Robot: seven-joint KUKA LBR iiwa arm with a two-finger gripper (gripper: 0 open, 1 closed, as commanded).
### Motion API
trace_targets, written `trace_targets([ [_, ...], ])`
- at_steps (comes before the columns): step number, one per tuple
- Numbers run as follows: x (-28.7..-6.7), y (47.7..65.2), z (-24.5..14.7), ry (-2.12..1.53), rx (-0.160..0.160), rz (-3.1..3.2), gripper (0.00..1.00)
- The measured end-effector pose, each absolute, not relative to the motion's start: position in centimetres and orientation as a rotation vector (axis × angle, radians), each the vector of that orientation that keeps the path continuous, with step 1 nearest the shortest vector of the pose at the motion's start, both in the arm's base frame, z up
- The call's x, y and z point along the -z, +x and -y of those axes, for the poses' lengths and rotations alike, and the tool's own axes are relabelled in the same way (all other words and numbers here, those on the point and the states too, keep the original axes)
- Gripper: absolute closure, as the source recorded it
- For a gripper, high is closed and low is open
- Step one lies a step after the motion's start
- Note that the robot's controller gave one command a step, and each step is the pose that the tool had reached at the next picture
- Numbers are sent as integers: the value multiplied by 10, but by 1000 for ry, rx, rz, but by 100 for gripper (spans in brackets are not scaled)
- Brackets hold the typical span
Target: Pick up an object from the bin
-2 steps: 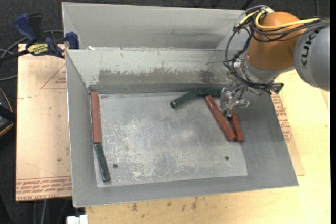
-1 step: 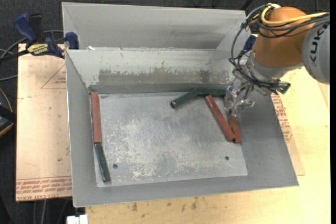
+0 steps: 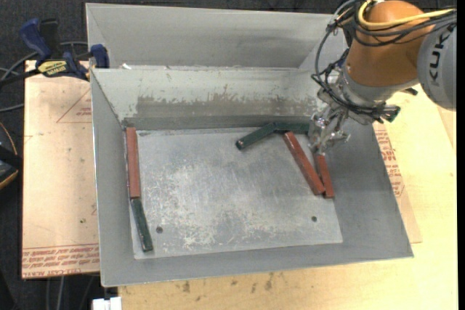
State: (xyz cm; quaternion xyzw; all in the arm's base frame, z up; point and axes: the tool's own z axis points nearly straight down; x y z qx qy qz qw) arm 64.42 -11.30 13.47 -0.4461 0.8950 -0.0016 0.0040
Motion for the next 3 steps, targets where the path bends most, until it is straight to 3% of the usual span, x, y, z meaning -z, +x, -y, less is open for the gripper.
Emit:
trace_targets([
  [1,-181,641,109,-1779,-8,-2589,100],
  [2,-108,638,93,-1489,-11,-2770,0],
  [3,-113,640,94,-1484,-3,-2766,0],
])
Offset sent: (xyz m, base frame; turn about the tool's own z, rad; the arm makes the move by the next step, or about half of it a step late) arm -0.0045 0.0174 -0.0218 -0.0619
